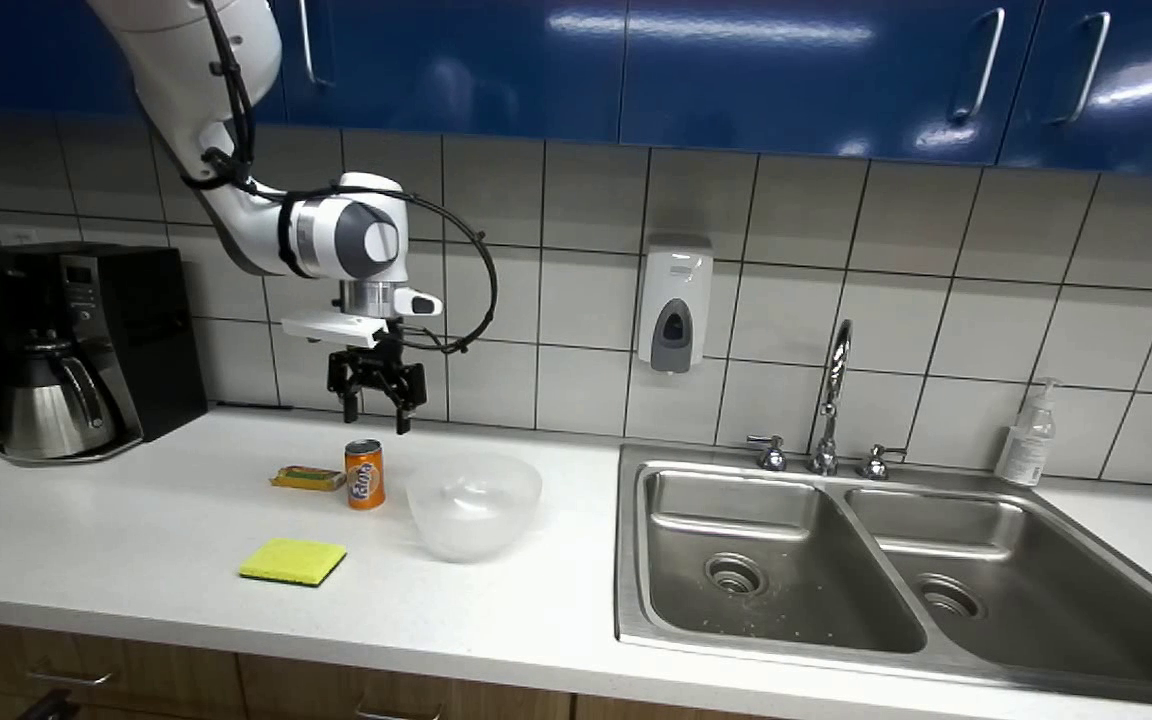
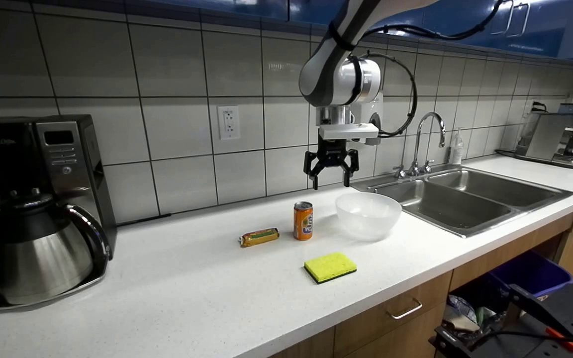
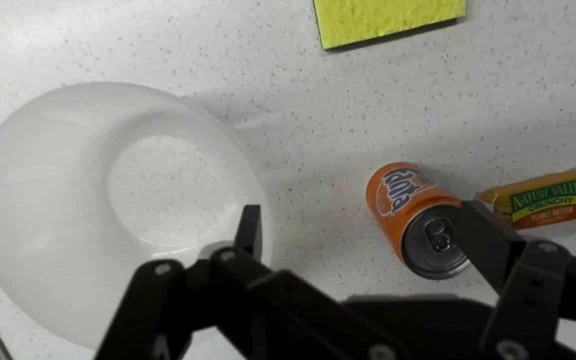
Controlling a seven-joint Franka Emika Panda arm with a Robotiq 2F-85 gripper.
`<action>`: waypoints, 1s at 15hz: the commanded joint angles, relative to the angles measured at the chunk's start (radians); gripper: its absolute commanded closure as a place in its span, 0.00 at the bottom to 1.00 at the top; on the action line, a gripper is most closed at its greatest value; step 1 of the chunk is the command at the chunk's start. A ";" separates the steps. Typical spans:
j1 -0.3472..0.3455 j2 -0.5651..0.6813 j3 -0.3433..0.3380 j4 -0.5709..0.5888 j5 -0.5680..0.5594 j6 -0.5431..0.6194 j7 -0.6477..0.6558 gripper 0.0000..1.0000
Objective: Put the orange can inside the clear bowl
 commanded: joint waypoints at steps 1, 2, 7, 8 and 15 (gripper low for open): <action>0.018 0.070 0.008 0.082 -0.020 0.024 0.023 0.00; 0.025 0.086 0.008 0.097 -0.021 0.030 0.022 0.00; 0.049 0.144 0.013 0.152 -0.019 0.048 0.015 0.00; 0.051 0.154 0.015 0.161 -0.019 0.052 0.012 0.00; 0.049 0.229 0.017 0.236 -0.013 0.055 0.005 0.00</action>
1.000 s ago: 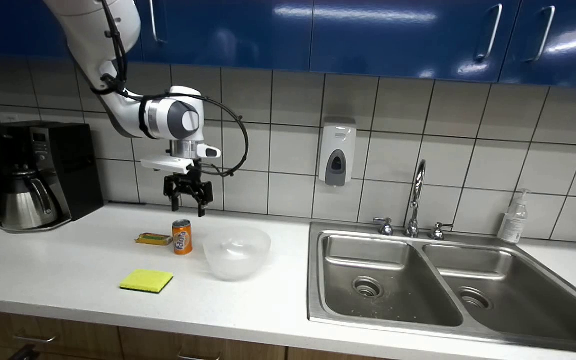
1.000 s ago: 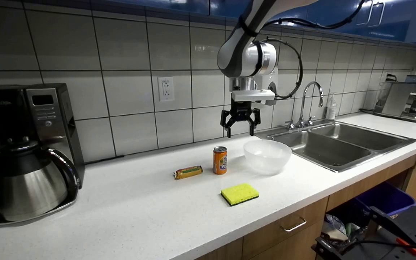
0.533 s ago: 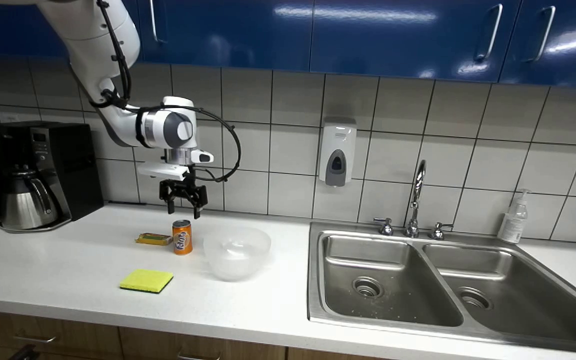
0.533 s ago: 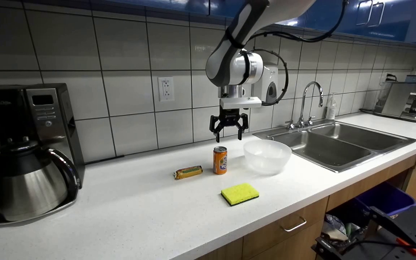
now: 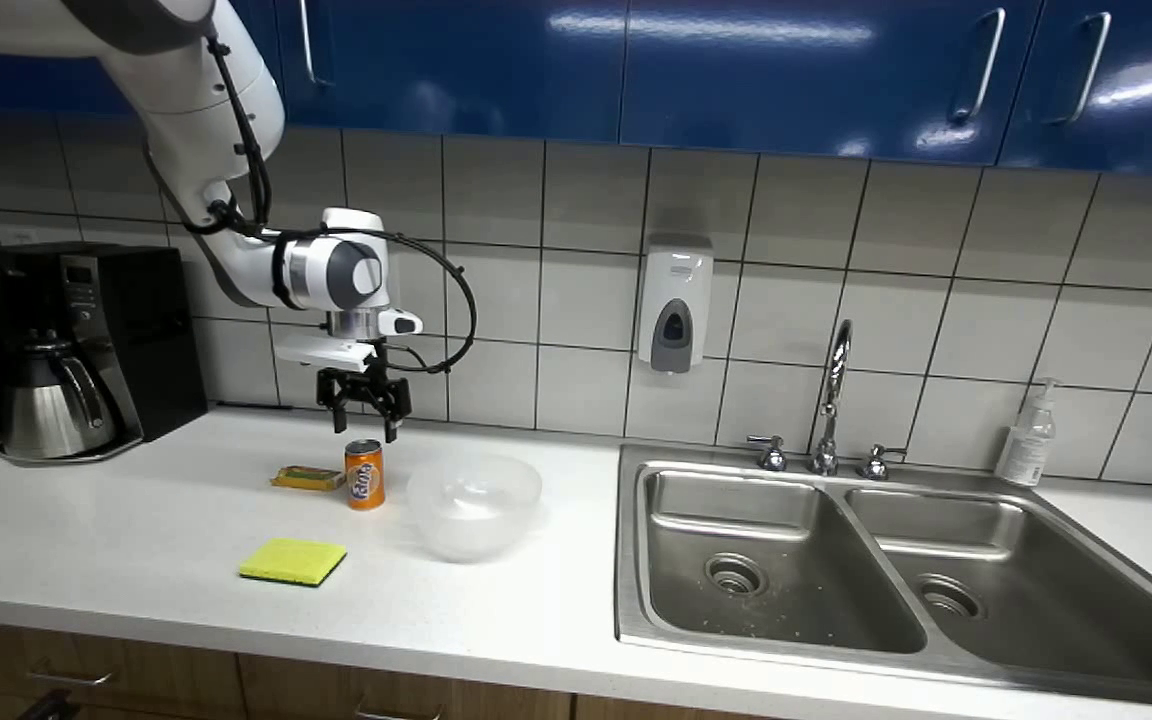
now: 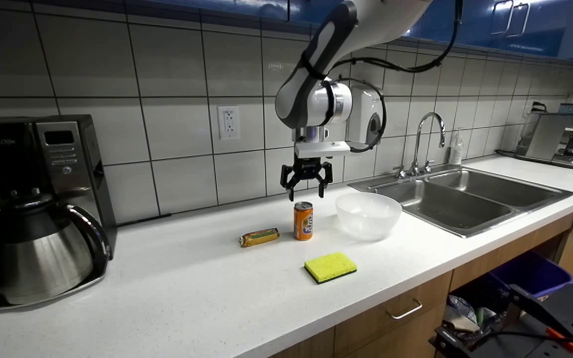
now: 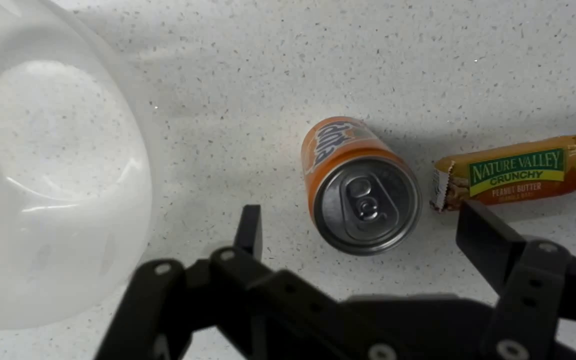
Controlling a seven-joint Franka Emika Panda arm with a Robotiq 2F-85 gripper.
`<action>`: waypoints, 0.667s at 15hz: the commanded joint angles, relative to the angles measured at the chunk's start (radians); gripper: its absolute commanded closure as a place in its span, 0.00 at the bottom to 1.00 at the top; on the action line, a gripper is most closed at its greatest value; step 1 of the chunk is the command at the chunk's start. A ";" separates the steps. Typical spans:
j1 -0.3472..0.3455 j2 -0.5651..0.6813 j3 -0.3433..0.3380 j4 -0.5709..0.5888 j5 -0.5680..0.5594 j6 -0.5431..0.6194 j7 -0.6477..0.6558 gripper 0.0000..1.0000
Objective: Put the orange can inside the clear bowl
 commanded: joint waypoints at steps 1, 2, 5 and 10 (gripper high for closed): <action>-0.012 0.035 0.005 0.051 -0.011 -0.024 0.001 0.00; -0.009 0.020 0.008 0.019 -0.008 -0.002 0.005 0.00; -0.011 0.030 0.007 0.025 -0.007 -0.002 0.004 0.00; -0.012 0.030 0.007 0.028 -0.007 -0.003 0.004 0.00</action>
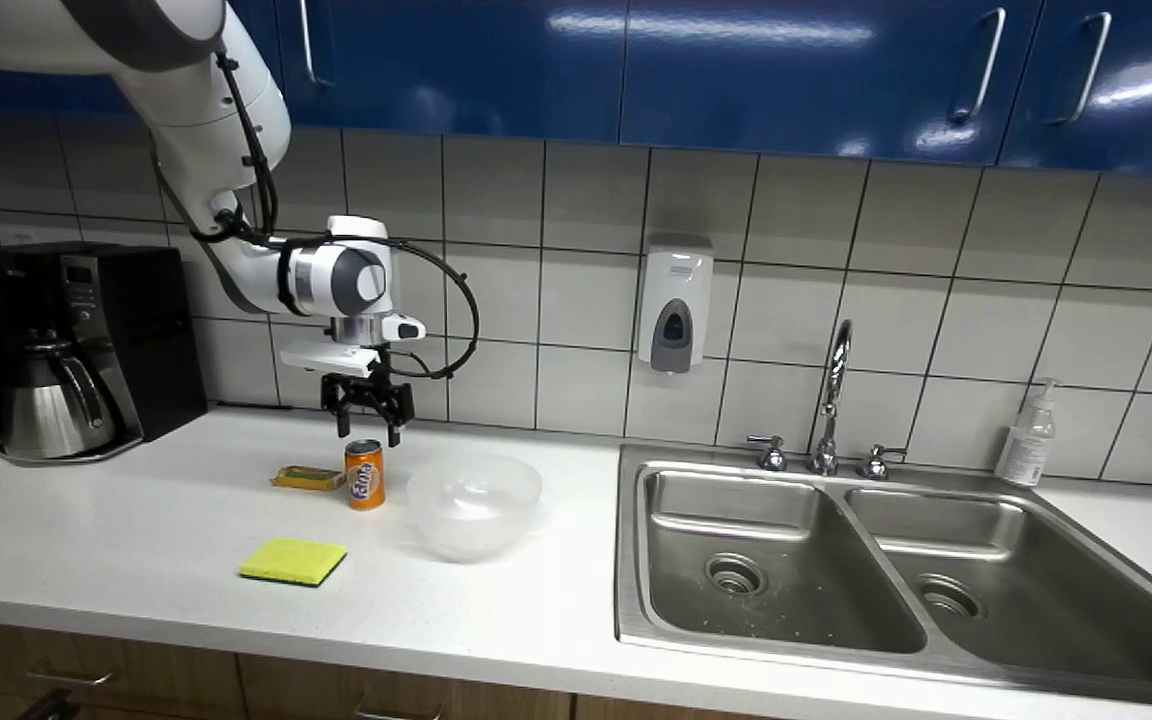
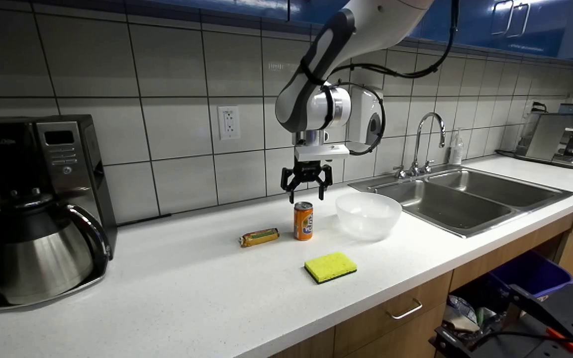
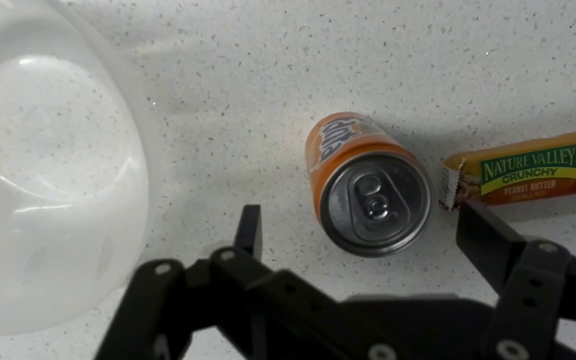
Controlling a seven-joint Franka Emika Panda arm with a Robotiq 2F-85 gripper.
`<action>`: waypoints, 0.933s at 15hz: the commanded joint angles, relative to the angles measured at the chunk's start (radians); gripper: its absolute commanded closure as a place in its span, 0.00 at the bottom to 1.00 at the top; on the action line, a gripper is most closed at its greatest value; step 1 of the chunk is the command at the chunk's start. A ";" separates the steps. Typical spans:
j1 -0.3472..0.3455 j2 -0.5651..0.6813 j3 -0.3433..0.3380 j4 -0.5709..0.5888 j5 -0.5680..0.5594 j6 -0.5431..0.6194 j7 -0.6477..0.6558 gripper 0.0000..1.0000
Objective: Put the orange can inside the clear bowl
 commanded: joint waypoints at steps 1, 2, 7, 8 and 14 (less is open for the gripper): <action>-0.007 0.000 0.008 0.002 -0.007 -0.002 0.004 0.00; -0.007 0.000 0.008 0.002 -0.007 -0.002 0.004 0.00; 0.001 0.008 0.003 -0.005 -0.025 0.029 -0.002 0.00; 0.003 0.011 0.000 -0.005 -0.028 0.038 -0.001 0.00; 0.005 0.051 -0.005 0.015 -0.040 0.047 0.008 0.00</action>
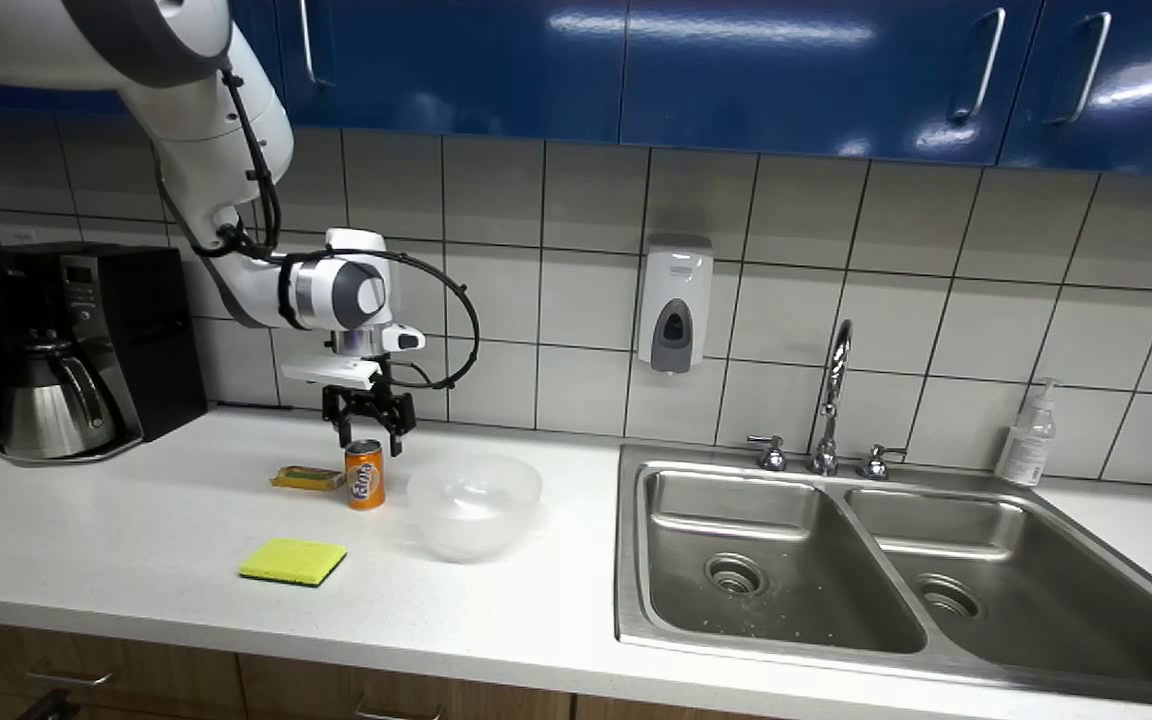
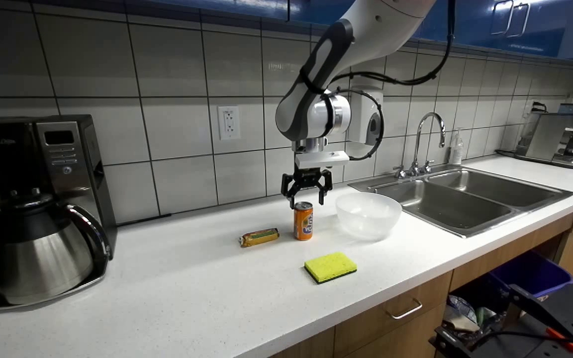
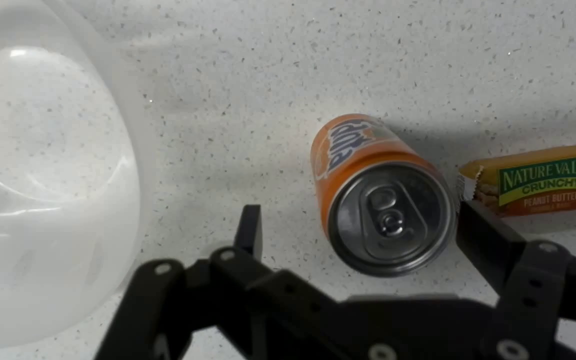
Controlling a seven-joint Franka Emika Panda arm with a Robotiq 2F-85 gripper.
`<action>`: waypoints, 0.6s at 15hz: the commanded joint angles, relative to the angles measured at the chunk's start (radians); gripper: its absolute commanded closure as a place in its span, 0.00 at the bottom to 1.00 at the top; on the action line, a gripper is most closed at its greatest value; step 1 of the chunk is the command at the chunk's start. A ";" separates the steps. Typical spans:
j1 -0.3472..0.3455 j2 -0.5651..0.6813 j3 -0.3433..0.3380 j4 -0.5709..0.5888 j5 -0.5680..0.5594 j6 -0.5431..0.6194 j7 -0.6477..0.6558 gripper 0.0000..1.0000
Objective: Put the orange can inside the clear bowl
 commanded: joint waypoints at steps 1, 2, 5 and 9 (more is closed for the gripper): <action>0.003 0.027 -0.003 0.017 -0.021 0.008 0.008 0.00; 0.004 0.033 -0.003 0.019 -0.020 0.007 0.008 0.00; 0.003 0.044 0.000 0.022 -0.018 0.009 0.005 0.00; 0.009 0.052 0.000 0.025 -0.021 0.018 0.005 0.15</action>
